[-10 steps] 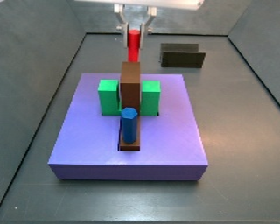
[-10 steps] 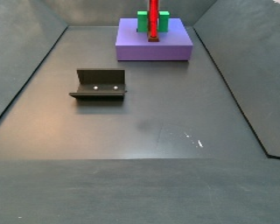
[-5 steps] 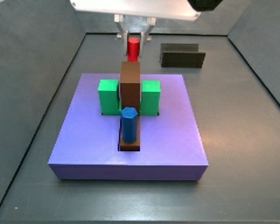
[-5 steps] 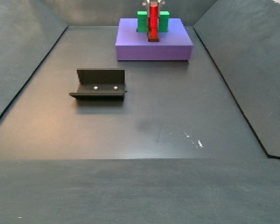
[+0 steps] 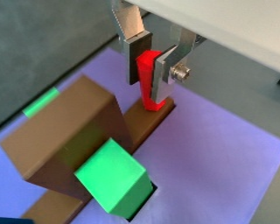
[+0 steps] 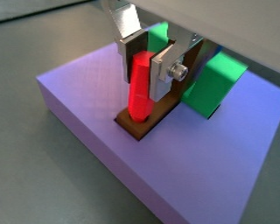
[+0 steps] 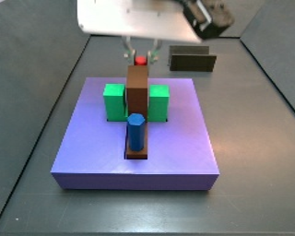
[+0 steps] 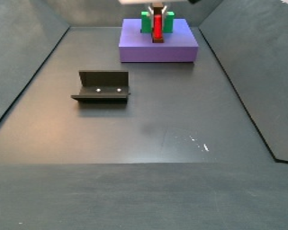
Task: Pick up the red object. Move up. Place the red object on the fixture. Regrasp the red object. Move to above the board. Insert the red object.
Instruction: Insert the red object.
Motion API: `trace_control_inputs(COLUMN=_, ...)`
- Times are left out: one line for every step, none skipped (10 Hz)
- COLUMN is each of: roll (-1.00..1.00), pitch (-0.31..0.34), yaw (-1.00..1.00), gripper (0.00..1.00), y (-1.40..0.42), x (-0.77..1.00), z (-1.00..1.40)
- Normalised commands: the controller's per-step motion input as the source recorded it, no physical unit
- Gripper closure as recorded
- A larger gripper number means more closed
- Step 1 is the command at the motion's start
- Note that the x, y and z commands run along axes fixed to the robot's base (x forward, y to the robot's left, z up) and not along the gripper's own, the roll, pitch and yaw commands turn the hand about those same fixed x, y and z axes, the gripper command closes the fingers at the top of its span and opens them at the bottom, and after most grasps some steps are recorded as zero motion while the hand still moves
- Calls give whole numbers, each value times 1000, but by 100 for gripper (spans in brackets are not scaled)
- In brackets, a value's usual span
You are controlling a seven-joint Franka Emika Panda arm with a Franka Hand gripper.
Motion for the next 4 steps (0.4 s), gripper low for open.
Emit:
trace_control_inputs(roll=0, pitch=-30, yaw=0, gripper=100, y=0, x=0, z=-383)
trace_control_inputs(roll=-3, pitch=0, yaw=0, gripper=100, y=0, x=9, z=-340)
trace_control_inputs(roll=-30, pitch=0, yaw=0, gripper=100, y=0, x=0, z=0)
trace_control_inputs(roll=0, pitch=0, yaw=0, gripper=100, y=0, x=0, z=0)
